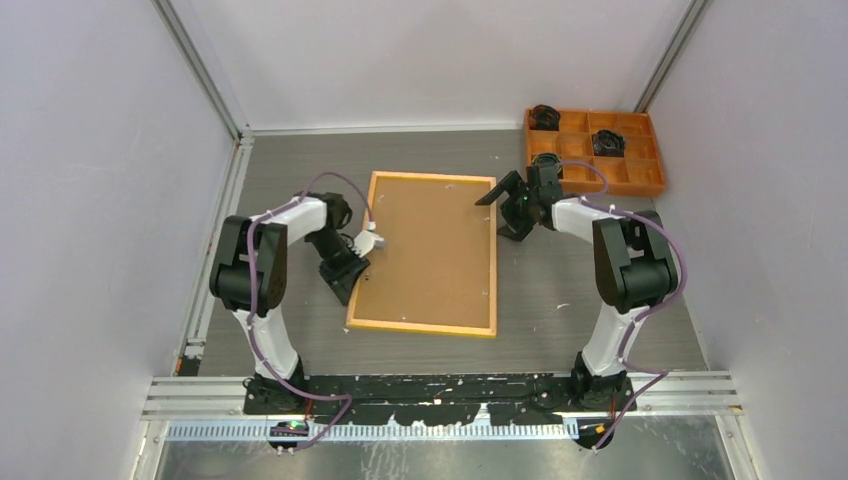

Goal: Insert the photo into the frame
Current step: Adjust the photo frame at the center of the board.

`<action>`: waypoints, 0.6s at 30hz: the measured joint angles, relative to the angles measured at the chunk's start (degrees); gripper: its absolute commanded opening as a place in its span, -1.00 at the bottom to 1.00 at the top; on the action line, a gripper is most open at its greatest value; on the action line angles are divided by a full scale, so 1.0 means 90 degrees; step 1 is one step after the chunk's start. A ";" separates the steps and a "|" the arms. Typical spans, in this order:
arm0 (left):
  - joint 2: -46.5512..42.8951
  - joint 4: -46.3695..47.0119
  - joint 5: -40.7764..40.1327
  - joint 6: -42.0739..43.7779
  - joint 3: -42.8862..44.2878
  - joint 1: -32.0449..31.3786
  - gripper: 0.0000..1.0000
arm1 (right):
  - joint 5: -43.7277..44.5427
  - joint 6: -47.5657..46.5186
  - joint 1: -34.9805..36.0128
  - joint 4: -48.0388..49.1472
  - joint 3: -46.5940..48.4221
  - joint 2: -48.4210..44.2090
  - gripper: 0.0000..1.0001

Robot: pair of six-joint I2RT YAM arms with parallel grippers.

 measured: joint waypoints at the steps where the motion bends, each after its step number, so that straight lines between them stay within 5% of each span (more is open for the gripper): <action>1: -0.0036 -0.0022 0.0066 -0.0005 -0.0063 -0.0165 -0.29 | 0.0087 -0.0029 0.0000 -0.0114 0.0148 0.0049 1.00; 5: -0.0068 -0.0041 0.0415 -0.0005 -0.0124 -0.0376 -0.21 | 0.0607 -0.0160 0.0007 -0.0566 0.0457 -0.0034 0.97; 12: 0.0007 -0.0289 0.1523 -0.0306 0.0595 0.0971 -0.07 | 0.1377 -0.0177 0.0221 -0.0789 -0.0211 -0.1520 0.68; 18: 0.0580 -0.0087 0.2404 -0.1052 0.0954 0.1146 -0.38 | 0.1600 -0.0136 0.2042 -0.0248 -0.0335 -0.1795 0.52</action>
